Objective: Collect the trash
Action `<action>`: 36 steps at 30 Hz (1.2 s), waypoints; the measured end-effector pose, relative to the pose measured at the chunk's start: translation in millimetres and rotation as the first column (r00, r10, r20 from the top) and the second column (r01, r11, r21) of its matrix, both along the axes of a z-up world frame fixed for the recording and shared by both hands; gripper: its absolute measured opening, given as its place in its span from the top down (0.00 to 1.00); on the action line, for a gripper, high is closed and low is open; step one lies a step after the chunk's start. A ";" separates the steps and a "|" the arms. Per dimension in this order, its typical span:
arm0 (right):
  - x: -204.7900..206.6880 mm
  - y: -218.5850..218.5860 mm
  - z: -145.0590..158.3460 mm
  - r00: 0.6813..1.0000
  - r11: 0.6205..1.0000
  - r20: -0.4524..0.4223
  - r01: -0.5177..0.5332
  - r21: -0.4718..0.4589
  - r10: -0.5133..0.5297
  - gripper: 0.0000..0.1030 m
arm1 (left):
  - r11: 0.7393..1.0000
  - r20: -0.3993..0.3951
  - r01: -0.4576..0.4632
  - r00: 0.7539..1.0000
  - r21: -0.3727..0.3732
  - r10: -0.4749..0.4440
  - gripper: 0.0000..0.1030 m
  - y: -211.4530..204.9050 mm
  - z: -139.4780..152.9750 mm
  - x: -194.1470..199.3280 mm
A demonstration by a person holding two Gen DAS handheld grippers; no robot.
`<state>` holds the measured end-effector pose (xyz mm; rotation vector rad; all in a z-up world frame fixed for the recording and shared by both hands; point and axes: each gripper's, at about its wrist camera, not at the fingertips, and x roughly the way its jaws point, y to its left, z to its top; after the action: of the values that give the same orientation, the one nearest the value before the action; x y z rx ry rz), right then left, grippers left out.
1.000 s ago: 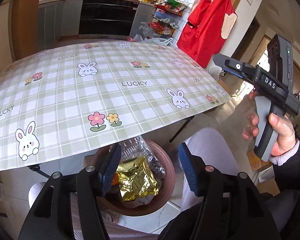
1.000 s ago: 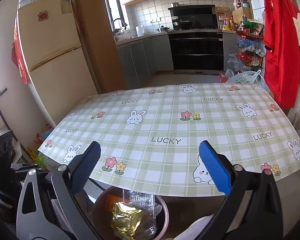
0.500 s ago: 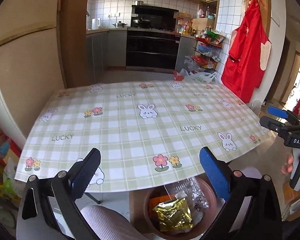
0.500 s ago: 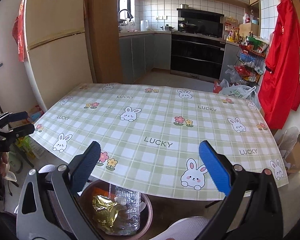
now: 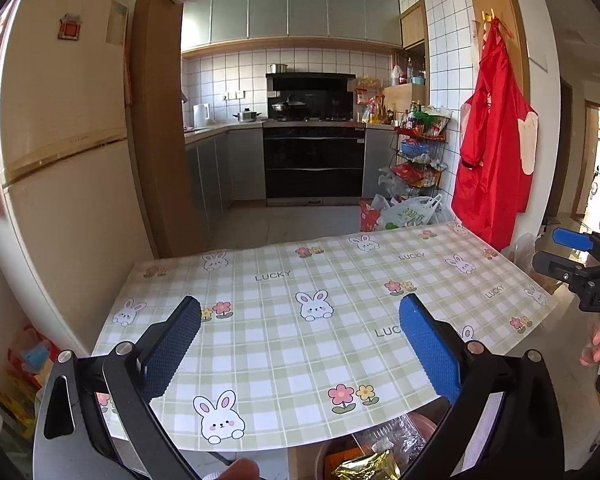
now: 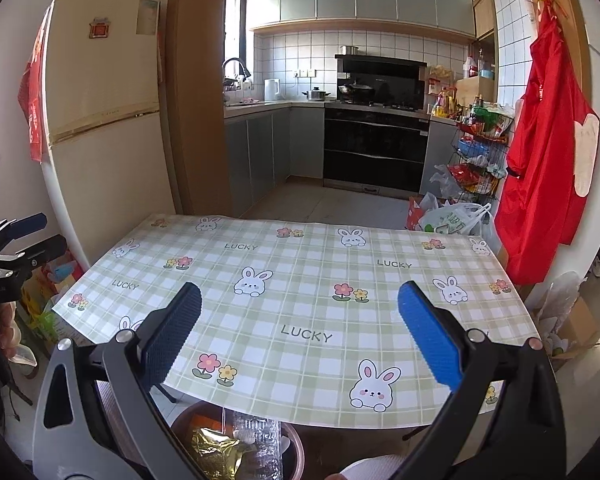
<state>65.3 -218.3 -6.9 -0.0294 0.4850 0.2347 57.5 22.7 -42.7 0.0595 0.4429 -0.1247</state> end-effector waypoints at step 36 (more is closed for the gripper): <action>-1.3 -4.6 0.1 0.998 0.998 -0.005 0.059 0.007 -0.059 0.06 | 1.000 0.024 0.014 1.000 0.021 -0.015 0.06 -5.8 7.6 0.1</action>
<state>64.0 -222.9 -6.8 -0.0075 0.4895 0.1788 57.5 16.9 -35.0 0.0850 0.4200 -0.1334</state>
